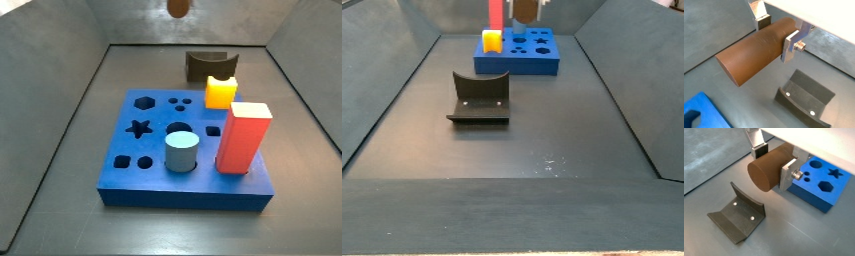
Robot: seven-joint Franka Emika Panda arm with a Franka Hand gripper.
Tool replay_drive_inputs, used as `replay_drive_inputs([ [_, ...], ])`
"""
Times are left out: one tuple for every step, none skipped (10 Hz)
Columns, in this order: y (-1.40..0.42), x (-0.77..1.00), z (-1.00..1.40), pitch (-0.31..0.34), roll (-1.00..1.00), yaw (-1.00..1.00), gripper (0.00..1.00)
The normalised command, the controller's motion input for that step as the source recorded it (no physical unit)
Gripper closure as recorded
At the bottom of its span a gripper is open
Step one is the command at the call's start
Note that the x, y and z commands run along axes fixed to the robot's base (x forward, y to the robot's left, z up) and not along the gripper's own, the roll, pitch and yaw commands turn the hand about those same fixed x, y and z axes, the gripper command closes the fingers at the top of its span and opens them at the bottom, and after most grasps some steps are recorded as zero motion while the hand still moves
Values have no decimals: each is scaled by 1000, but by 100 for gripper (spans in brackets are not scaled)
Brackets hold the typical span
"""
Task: Pick up the round object. Move up. Place the round object on the fixture. Regrasp the round object. Move to above the board. Insert the round object.
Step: Place the round object on the fixture.
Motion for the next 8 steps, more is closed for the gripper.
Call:
replay_drive_inputs([
  [-80,1000,10,222,180,94,100],
  [-67,1000,7,215,171,65,100],
  [-42,880,5,225,175,52,100],
  [-39,824,4,237,181,52,100],
  [1000,779,-111,134,-1000,217,100],
  [1000,744,-113,137,-1000,202,100],
  [1000,801,-93,138,-1000,166,100],
  [777,689,-51,157,-1000,144,100],
])
